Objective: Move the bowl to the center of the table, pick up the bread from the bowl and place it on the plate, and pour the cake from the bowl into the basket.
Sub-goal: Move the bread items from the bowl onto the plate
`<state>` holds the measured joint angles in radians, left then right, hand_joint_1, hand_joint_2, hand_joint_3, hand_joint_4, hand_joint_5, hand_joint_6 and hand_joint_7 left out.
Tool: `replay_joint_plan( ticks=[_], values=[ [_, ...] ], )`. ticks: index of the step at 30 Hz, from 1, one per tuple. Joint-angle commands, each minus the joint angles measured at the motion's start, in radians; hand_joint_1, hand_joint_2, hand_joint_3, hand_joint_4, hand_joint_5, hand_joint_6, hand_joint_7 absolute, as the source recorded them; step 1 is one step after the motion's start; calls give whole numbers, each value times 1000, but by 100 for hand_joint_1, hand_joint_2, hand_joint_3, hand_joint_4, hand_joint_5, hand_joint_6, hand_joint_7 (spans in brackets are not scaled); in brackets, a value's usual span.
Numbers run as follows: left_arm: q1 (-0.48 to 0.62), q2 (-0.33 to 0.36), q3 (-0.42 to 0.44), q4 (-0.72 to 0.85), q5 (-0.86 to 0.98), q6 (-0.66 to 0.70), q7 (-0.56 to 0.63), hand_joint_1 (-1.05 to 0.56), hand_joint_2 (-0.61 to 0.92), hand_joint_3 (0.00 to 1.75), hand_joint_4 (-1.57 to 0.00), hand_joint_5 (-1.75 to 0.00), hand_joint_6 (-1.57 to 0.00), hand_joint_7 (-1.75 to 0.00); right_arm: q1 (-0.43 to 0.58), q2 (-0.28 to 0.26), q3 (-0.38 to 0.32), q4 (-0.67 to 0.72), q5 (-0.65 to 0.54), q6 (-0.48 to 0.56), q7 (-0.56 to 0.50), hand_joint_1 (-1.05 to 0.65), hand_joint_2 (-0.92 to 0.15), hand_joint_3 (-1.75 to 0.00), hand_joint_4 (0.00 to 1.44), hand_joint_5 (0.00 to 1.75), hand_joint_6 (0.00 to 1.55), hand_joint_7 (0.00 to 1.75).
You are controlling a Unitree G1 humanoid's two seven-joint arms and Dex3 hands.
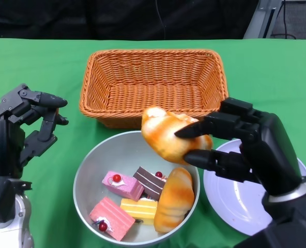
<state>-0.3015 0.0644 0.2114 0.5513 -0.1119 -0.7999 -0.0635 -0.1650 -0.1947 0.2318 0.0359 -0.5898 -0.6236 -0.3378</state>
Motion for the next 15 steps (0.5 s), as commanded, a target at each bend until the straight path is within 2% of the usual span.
replay_joint_plan(
  ticks=[1, 8, 15],
  values=[
    [-4, 19, 14, 3, -12, 5, 4, -11, 74, 71, -84, -143, -90, -100, 28, -17, -33, -34, 42, 4, 28, -9, -84, -3, 84, 126, 95, 81],
    [-9, 28, 13, 20, -20, -4, -10, -10, 75, 70, -84, -142, -91, -99, 101, -16, -81, -75, 72, 11, 45, -5, -84, -4, 83, 132, 93, 87],
    [-7, 29, 13, 22, -9, -8, -1, -10, 75, 69, -84, -143, -91, -99, 154, -20, -122, -98, 94, 1, 57, -2, -83, -6, 84, 128, 90, 98]
  ],
)
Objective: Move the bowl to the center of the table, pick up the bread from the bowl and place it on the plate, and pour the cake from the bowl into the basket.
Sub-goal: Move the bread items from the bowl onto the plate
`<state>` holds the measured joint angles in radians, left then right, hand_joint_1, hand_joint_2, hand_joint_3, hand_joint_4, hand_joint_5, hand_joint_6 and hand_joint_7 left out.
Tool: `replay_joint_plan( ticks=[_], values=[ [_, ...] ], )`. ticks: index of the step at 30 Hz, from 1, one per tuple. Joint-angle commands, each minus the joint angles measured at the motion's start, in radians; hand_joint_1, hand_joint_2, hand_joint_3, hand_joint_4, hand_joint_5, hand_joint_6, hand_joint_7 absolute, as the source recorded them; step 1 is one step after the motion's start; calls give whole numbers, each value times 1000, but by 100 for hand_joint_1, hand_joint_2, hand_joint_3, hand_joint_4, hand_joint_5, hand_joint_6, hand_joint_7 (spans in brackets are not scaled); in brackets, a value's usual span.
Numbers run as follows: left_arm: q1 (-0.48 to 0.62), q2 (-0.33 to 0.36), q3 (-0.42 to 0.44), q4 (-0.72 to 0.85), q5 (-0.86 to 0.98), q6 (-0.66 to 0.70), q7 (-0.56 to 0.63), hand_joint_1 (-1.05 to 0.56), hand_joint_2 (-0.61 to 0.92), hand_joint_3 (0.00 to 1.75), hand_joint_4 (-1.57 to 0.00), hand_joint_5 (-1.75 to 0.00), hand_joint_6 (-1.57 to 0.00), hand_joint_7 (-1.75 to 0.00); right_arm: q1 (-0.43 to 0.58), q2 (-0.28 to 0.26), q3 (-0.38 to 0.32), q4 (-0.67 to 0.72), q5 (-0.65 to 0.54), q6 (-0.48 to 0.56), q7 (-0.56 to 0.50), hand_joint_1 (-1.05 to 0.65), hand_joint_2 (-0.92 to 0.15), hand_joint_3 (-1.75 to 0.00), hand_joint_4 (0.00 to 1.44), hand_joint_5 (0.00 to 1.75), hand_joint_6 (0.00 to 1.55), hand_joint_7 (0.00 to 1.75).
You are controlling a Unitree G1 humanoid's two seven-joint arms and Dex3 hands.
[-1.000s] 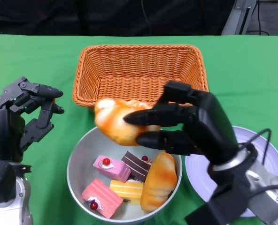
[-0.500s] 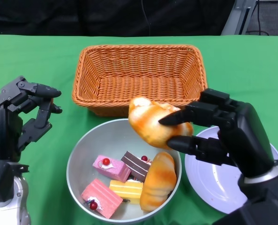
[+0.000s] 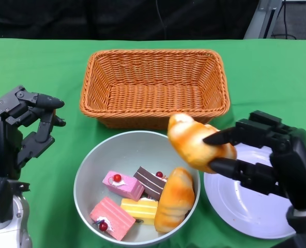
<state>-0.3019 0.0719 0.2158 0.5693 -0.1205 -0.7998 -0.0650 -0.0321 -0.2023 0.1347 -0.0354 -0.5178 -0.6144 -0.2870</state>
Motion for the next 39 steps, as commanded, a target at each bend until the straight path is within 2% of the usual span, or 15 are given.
replay_joint_plan(
  ticks=[1, 7, 17, 25, 30, 39],
  values=[
    [-6, 22, 8, 2, -1, -5, 0, -10, 75, 69, -84, -143, -91, -99, 29, -11, -30, -35, 19, -1, 7, -2, -83, -6, 84, 129, 90, 99],
    [-7, 23, 9, 4, 0, -1, 2, -10, 76, 68, -83, -142, -91, -97, 53, -19, -65, -24, -18, 15, -5, -4, -82, -9, 84, 139, 90, 98],
    [-11, 27, 10, 14, -12, -7, -12, -11, 77, 66, -83, -142, -91, -97, 70, -20, -81, 13, 20, 25, 23, -1, -82, -12, 83, 145, 87, 99],
    [-9, 28, 10, 12, -17, -8, -18, -10, 78, 64, -84, -142, -91, -95, 59, -41, -88, 76, -2, 24, 17, -1, -81, -12, 81, 145, 86, 98],
    [-9, 28, 11, 10, -26, -6, -23, -10, 79, 62, -84, -141, -92, -95, 50, -52, -89, 113, -14, 19, 3, 1, -79, -13, 82, 140, 88, 94],
    [-7, 28, 13, 5, -19, -1, -14, -10, 80, 61, -85, -140, -92, -96, 19, -81, -82, 207, -78, -9, -67, 2, -78, -15, 85, 137, 91, 89]
  ],
)
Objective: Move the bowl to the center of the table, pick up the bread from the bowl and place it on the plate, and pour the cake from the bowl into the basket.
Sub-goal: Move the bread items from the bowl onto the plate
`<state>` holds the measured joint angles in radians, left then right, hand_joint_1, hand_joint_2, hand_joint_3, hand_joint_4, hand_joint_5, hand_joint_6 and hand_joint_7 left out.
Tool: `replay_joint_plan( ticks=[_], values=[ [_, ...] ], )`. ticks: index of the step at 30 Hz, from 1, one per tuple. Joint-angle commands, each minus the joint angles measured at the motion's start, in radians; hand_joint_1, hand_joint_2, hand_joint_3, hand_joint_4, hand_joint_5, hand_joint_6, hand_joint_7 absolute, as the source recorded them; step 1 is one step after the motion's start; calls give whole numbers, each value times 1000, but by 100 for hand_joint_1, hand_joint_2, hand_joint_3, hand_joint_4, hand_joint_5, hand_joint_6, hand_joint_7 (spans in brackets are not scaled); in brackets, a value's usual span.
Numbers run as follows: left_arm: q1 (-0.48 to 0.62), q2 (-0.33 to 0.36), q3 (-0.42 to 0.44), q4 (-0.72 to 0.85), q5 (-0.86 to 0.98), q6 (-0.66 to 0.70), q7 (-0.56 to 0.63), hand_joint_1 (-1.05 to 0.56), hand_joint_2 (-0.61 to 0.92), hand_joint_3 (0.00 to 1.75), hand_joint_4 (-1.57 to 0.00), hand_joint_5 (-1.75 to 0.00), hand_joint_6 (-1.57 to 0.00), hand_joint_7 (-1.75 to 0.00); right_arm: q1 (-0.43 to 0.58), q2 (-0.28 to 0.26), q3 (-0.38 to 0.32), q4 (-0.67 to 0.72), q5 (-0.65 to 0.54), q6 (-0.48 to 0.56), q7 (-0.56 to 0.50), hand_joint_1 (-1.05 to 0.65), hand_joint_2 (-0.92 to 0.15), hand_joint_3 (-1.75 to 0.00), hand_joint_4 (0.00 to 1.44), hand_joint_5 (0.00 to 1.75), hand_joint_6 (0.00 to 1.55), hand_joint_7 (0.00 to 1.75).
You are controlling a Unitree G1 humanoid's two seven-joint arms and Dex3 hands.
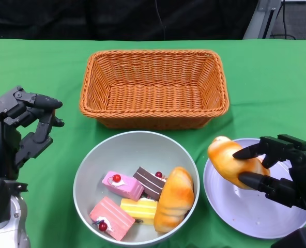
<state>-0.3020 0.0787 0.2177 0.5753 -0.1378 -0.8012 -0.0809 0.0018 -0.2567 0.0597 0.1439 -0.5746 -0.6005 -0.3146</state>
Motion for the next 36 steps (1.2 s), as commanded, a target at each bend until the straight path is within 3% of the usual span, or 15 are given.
replay_joint_plan(
  ticks=[1, 10, 19, 24, 32, 35, 36],
  values=[
    [-8, 21, 11, 0, 1, -1, 4, -10, 80, 61, -85, -140, -92, -96, -24, -35, -5, 49, -41, -33, -63, 2, -77, -15, 86, 137, 92, 88],
    [-4, 19, 10, -9, 5, 3, 5, -11, 79, 61, -84, -141, -91, -96, -120, -143, 75, 280, -282, -94, -363, 0, -73, -17, 90, 138, 95, 89],
    [0, 19, 10, -16, 4, 2, 1, -11, 79, 62, -83, -142, -91, -98, -162, -189, 161, 396, -341, -62, -460, 7, -70, -15, 94, 124, 100, 77],
    [2, 17, 11, -24, 12, 8, 13, -11, 79, 62, -83, -142, -91, -99, -167, -201, 195, 406, -356, -33, -485, 7, -71, -5, 100, 105, 109, 58],
    [2, 13, 15, -20, 11, 14, 12, -11, 79, 63, -83, -142, -90, -99, -163, -222, 237, 386, -362, 8, -482, 1, -75, -2, 93, 108, 114, 36],
    [2, 15, 14, -16, 13, 5, 8, -10, 79, 64, -83, -142, -90, -98, -147, -227, 240, 346, -358, 41, -453, 0, -76, 0, 94, 72, 114, 12],
    [2, 15, 14, -17, 14, 6, 8, -10, 79, 64, -83, -143, -90, -98, -143, -228, 241, 337, -359, 50, -448, -2, -75, 0, 95, 51, 112, 6]
  ],
)
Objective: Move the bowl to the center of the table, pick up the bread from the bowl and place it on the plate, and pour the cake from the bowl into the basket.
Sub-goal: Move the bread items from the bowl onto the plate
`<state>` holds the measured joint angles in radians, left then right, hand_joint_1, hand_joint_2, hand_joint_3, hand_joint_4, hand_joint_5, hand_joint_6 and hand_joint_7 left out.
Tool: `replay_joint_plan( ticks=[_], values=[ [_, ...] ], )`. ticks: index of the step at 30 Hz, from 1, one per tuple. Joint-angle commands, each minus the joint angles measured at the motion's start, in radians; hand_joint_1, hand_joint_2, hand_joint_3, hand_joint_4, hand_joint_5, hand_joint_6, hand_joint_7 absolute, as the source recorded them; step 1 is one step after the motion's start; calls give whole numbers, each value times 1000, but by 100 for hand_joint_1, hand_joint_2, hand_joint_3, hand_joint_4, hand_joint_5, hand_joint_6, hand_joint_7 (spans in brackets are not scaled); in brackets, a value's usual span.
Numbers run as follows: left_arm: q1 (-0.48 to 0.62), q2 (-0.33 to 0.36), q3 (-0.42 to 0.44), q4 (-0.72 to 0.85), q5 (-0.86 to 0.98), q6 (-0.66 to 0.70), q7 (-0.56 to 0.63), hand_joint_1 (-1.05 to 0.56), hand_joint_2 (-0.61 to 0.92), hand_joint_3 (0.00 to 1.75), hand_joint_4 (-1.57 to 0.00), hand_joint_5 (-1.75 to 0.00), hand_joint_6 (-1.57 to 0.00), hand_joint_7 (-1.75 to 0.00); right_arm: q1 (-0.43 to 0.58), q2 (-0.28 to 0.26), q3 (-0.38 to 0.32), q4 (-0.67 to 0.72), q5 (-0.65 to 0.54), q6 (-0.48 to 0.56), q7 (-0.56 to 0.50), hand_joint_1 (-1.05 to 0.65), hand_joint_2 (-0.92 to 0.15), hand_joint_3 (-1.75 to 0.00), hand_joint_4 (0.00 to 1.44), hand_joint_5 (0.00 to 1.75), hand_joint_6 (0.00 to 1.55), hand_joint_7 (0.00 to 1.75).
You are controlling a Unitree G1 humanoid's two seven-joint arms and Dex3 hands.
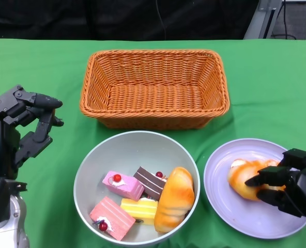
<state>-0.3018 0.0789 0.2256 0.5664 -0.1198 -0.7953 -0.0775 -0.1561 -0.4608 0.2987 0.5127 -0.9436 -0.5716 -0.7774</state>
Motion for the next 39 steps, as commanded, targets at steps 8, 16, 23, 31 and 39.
replay_joint_plan(
  ticks=[8, 16, 23, 31, 39],
  values=[
    [0, 20, 7, 3, -3, -7, 0, -11, 79, 63, -84, -144, -90, -99, 97, -38, -12, -236, 36, 134, 187, -20, -72, 0, 68, 6, 69, 0],
    [2, 18, 3, -6, -4, 2, -4, -11, 78, 66, -85, -145, -89, -103, 135, -25, -27, -322, 88, 157, 257, -31, -71, 0, 46, 0, 62, 0],
    [3, 17, 2, -7, -13, 2, -11, -11, 77, 67, -86, -146, -88, -105, 155, -18, -40, -377, 109, 192, 288, -37, -73, -1, 42, 0, 59, 0],
    [4, 15, 1, -12, -9, 2, -7, -12, 77, 68, -86, -146, -88, -105, 169, -30, -61, -448, 167, 181, 371, -39, -76, -2, 45, 2, 53, 0],
    [4, 11, -4, -15, -11, 11, -10, -11, 76, 68, -86, -146, -89, -104, 166, -53, -90, -598, 261, 150, 554, -50, -78, -1, 62, 9, 58, 2]
  ],
)
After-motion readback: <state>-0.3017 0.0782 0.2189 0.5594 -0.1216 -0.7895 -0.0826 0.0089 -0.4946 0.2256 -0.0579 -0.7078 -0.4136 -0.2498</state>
